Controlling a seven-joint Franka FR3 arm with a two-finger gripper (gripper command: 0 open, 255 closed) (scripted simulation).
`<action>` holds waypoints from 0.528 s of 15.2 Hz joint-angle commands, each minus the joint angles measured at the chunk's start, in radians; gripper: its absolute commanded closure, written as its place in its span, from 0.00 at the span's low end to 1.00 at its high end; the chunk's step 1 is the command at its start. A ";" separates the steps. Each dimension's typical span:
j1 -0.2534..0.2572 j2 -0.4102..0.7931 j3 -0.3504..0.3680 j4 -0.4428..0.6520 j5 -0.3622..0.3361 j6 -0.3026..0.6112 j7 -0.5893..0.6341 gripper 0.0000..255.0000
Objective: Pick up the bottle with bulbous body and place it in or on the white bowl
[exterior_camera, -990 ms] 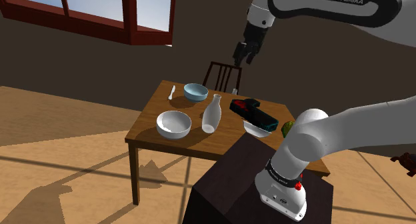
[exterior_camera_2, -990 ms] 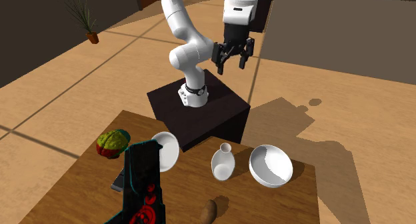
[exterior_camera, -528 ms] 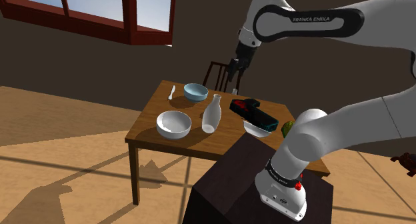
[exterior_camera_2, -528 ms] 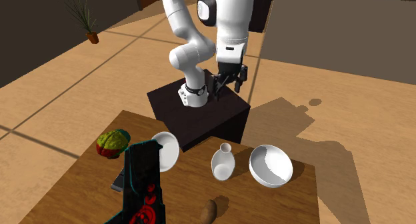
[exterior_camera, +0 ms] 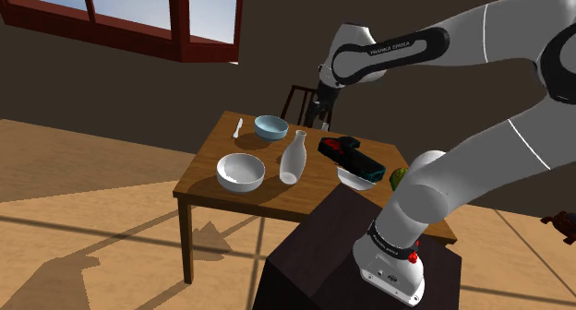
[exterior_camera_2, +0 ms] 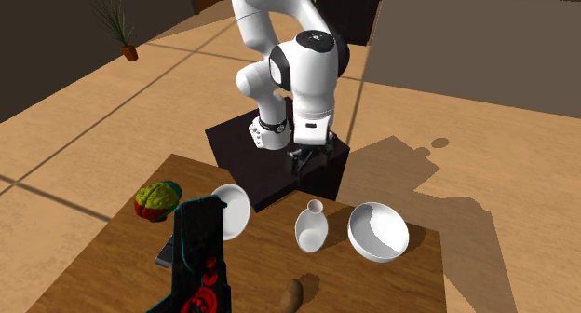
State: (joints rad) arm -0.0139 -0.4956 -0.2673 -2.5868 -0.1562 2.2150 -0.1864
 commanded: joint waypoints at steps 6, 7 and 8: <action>0.048 0.257 -0.113 0.019 0.093 0.240 -0.166 0.00; 0.050 0.270 -0.115 0.015 0.099 0.256 -0.171 0.00; 0.053 0.283 -0.117 0.012 0.105 0.271 -0.175 0.00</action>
State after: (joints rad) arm 0.0345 -0.2304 -0.3801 -2.5778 -0.0606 2.4709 -0.3531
